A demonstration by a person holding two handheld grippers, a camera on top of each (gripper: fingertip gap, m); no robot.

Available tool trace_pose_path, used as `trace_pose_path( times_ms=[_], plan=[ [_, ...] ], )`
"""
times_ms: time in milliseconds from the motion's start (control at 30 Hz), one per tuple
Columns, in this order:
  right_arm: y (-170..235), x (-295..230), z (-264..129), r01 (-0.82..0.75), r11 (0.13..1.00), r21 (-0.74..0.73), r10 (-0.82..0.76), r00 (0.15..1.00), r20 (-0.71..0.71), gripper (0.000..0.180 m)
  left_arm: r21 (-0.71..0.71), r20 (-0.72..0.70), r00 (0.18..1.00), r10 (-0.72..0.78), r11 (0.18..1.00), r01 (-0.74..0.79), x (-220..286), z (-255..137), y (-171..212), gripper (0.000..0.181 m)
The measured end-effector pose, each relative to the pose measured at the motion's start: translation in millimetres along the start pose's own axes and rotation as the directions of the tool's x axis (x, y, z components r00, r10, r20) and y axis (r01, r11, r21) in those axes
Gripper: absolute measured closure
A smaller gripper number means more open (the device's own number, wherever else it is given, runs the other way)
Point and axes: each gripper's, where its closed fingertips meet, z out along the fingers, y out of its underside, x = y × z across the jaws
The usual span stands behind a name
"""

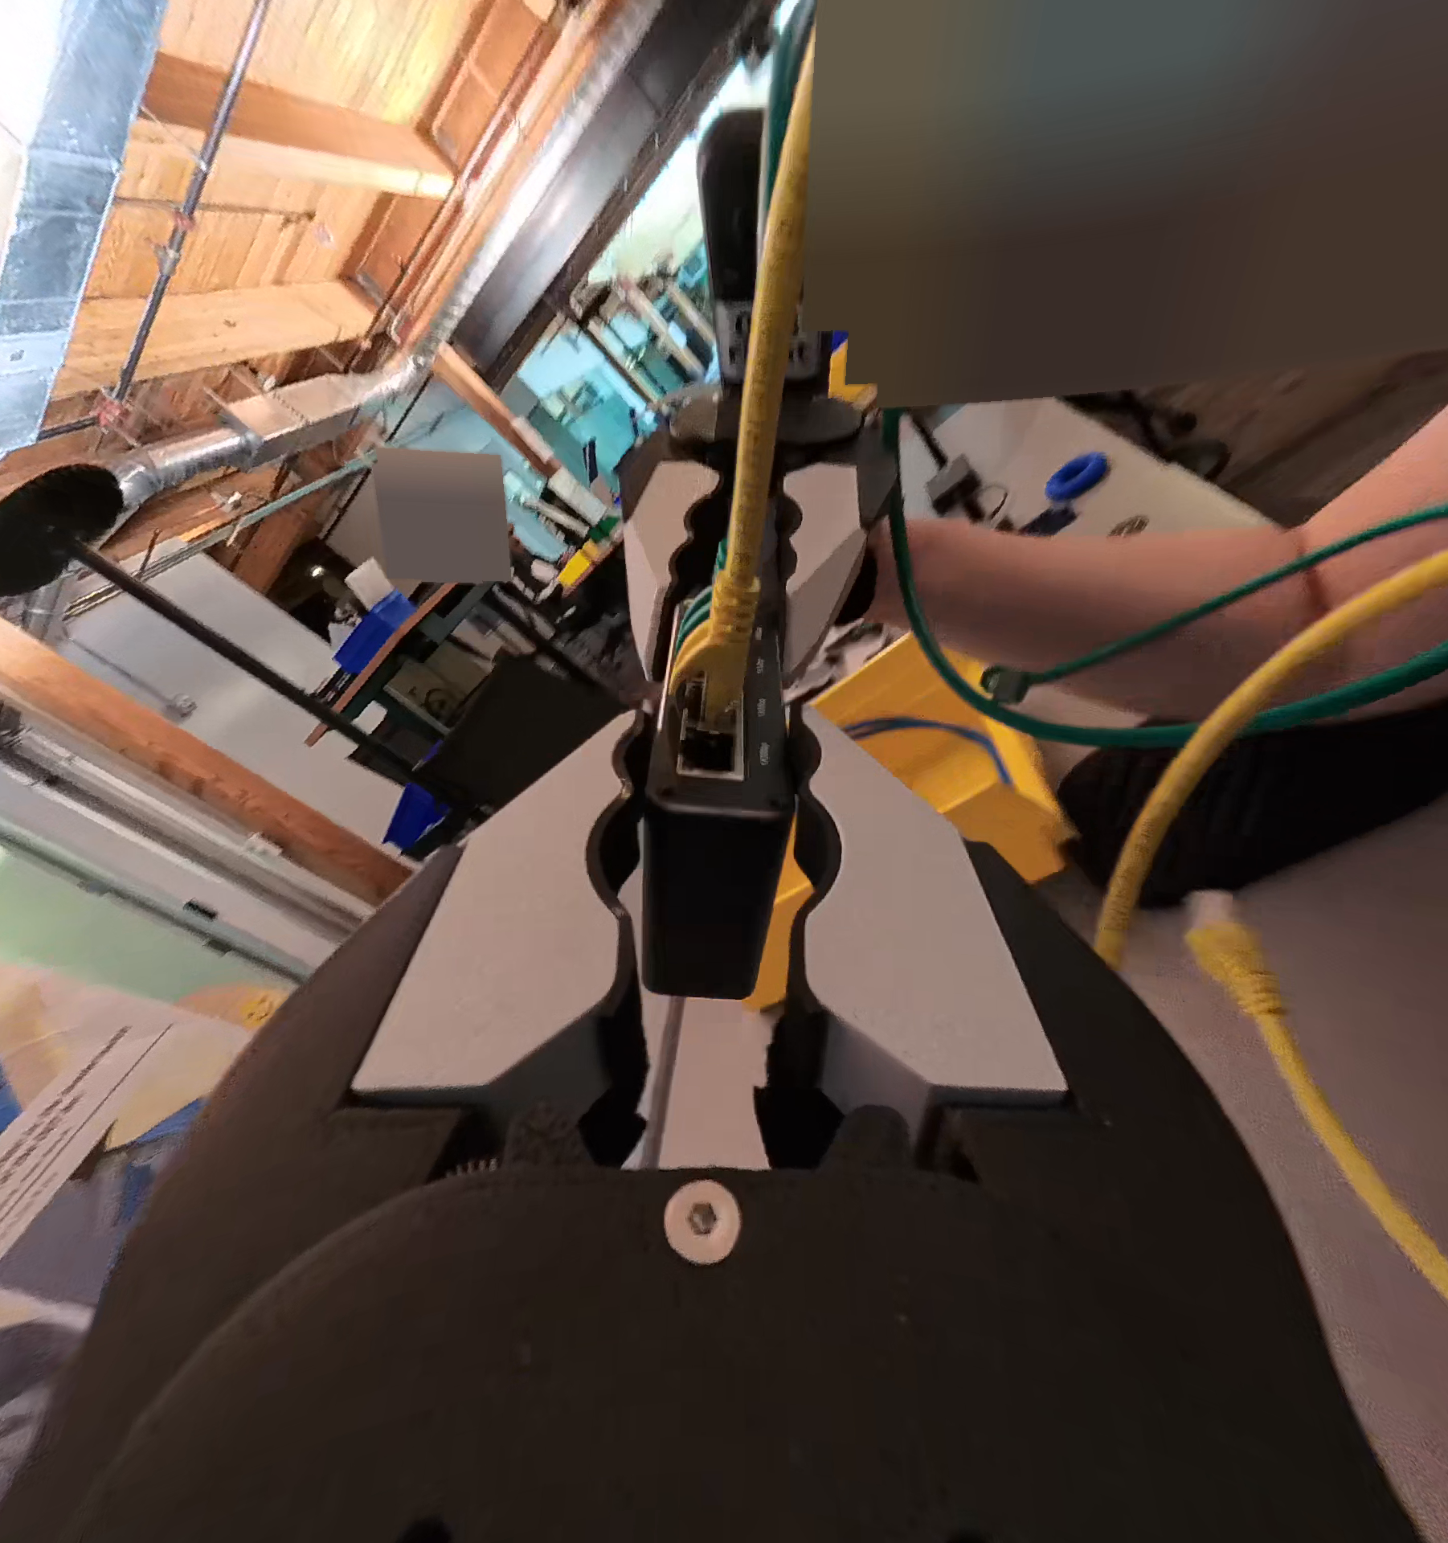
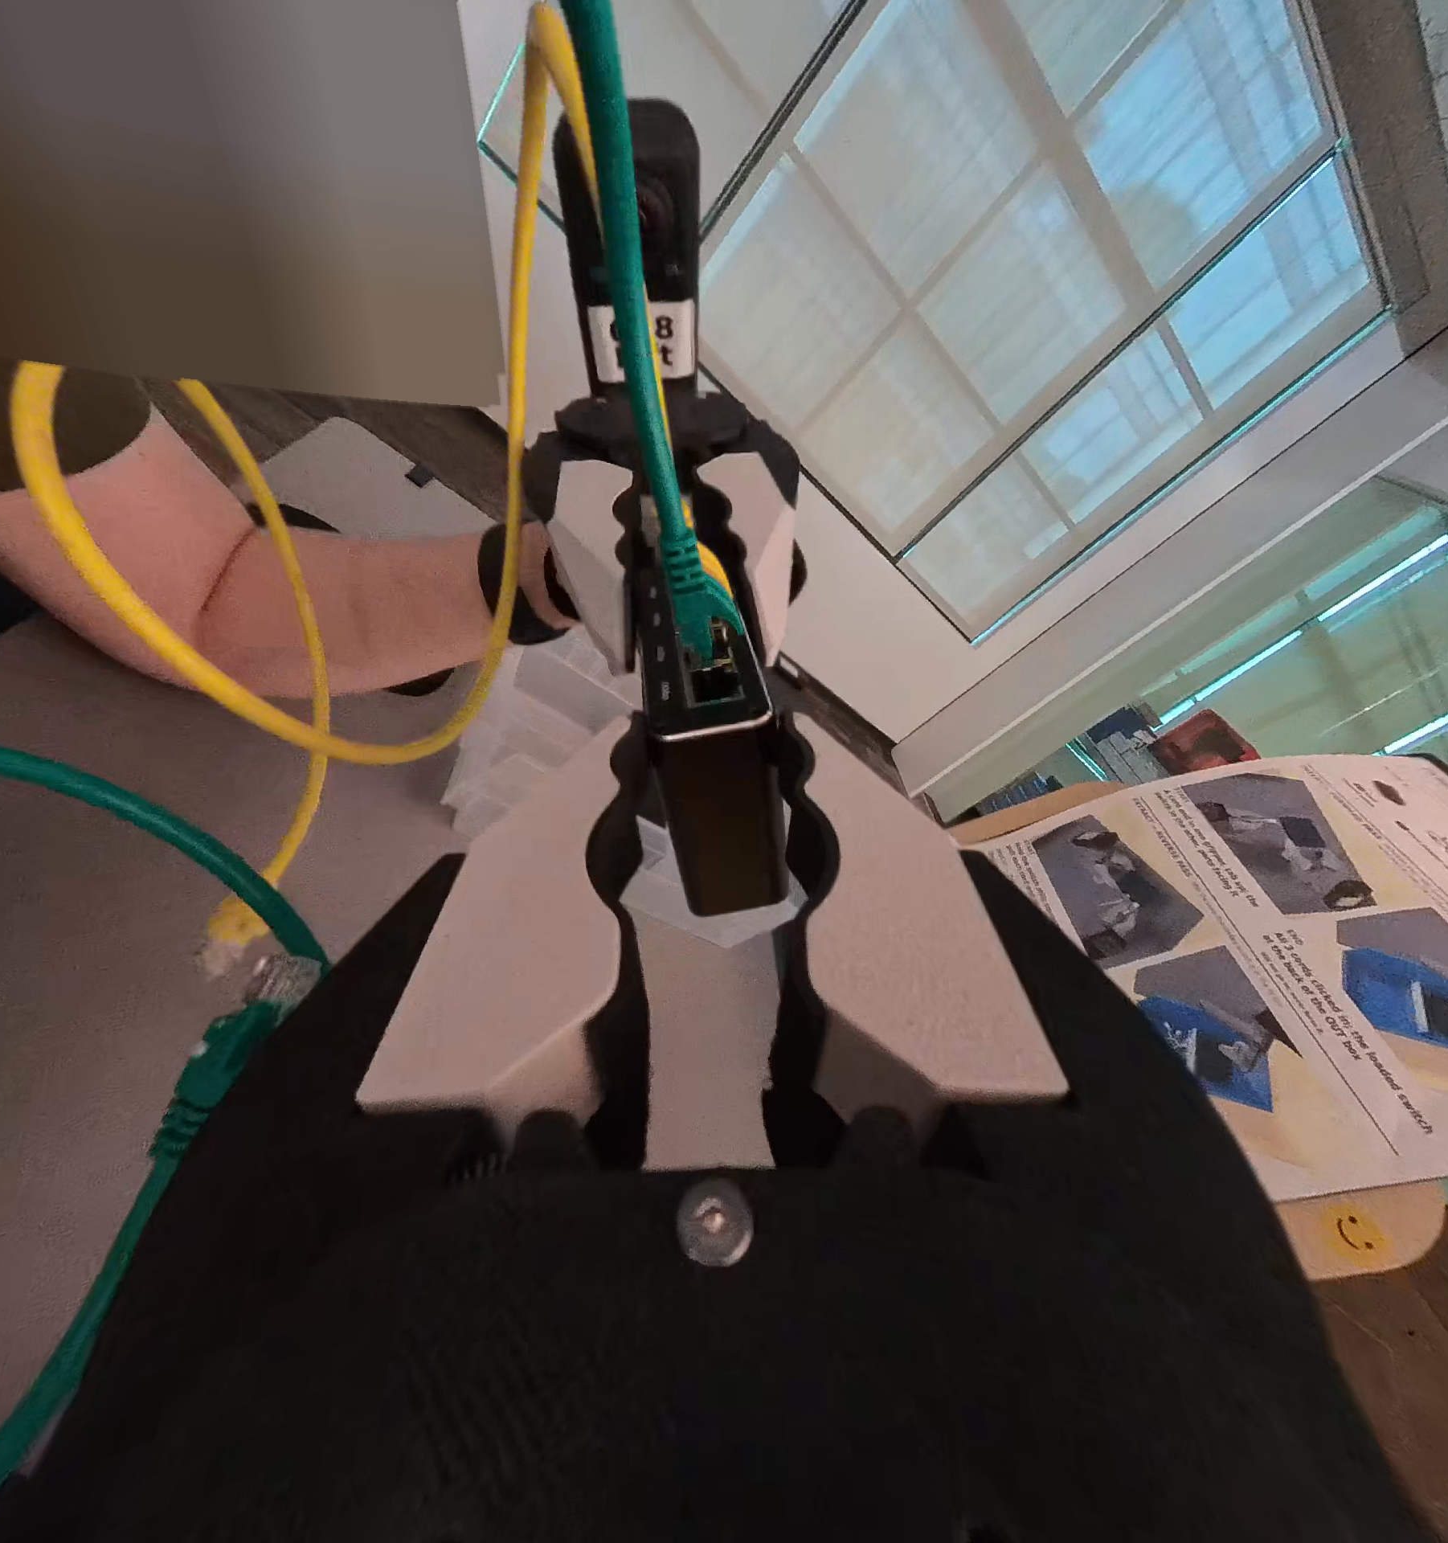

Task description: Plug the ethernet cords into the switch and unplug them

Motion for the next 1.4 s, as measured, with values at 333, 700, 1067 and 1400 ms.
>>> trace_pose_path(
  times_ms=[333, 700, 1067, 1400],
  plan=[
    [-6.1, -5.0, 3.1, 0.099, 0.995, 0.014, -0.099, 0.995, -0.008, 0.15, -0.071, -0.005, 0.999, 0.044, 0.996, -0.044, 1.5, 7.1, 20.9, 0.142],
    [-12.8, -7.8, -3.9, 0.119, 0.99, 0.069, -0.119, 0.993, 0.003, 0.15, -0.079, 0.05, 0.99, 0.135, 0.988, -0.131, -0.3, 22.8, 30.5, 0.148],
    [36.1, 21.9, -20.3, 0.099, 0.993, -0.058, -0.106, 0.987, -0.117, 0.132, -0.409, 0.162, 0.872, 0.462, 0.836, -0.367, -23.9, 24.3, 55.7, 0.149],
    [-14.1, 53.4, -98.3, 0.136, 0.95, -0.281, -0.258, 0.851, -0.457, 0.134, -0.695, 0.179, 0.771, 0.611, 0.633, -0.341, -64.5, -5.2, 93.4, 0.148]
  ],
)
